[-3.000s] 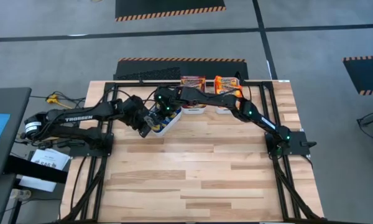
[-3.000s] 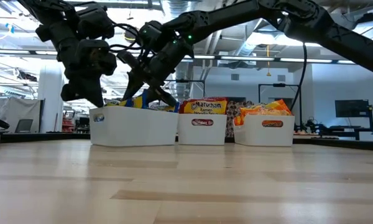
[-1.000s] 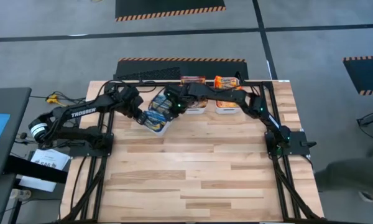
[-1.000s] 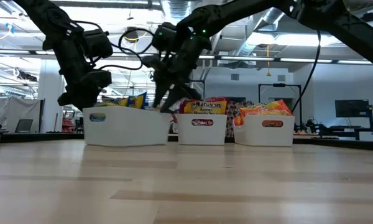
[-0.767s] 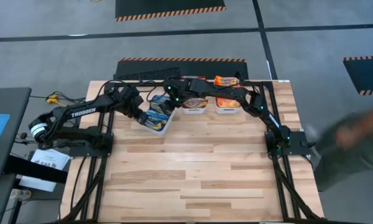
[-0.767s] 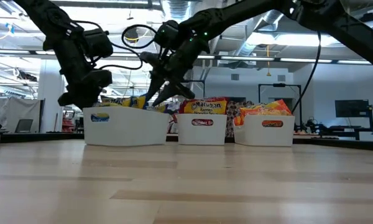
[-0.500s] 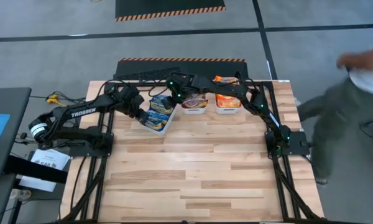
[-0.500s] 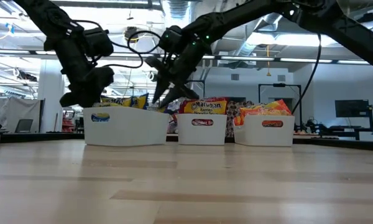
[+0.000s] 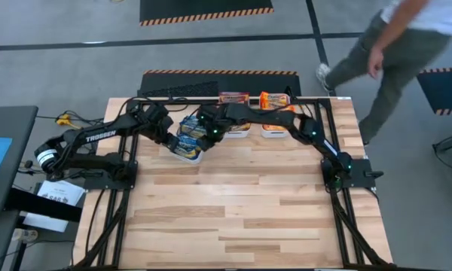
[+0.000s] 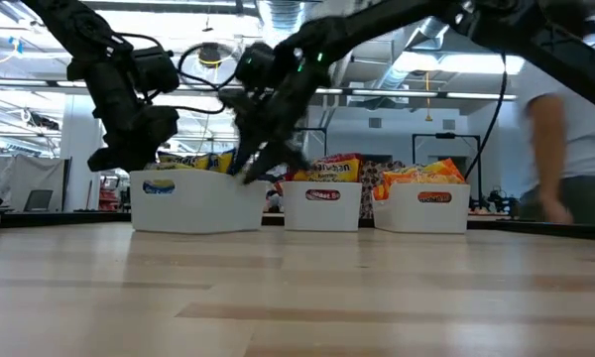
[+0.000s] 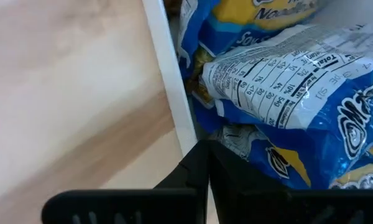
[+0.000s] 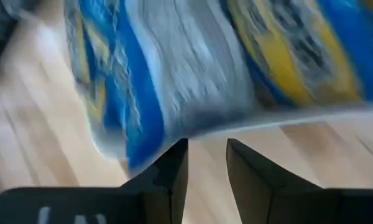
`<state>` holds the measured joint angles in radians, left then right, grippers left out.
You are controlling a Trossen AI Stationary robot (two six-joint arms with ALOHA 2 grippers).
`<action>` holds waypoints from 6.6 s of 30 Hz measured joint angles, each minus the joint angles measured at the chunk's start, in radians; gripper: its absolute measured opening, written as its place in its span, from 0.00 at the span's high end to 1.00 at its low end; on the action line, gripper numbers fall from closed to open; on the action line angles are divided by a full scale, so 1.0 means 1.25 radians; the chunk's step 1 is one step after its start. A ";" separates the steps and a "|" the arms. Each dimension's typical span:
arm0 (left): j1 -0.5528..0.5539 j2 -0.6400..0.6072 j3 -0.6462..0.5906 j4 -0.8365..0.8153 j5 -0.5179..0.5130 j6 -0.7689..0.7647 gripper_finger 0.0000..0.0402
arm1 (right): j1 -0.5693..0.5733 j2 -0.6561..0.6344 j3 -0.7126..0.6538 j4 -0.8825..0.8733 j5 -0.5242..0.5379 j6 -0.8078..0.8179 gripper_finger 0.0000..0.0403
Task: Sort Maruchan noodles
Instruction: Adjust the left white bin, then return to Home Position
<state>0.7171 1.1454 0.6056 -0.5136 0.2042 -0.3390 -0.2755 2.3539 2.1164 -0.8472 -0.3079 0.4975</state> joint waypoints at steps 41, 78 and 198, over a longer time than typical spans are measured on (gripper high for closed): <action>-0.050 -0.166 0.174 -0.183 -0.032 0.134 1.00 | -0.084 0.008 0.185 0.008 -0.009 0.019 0.67; -0.351 -0.115 -0.071 0.090 -0.008 0.092 1.00 | -0.156 -0.167 0.185 0.109 0.000 0.022 0.67; -0.532 -0.815 -0.370 0.406 -0.062 0.006 1.00 | 0.147 -1.487 -1.136 0.464 0.388 -0.253 0.67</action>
<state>0.0524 0.1272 0.1436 -0.0056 0.1269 -0.3316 -0.0914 0.4951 0.6966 -0.2666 0.1772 0.1808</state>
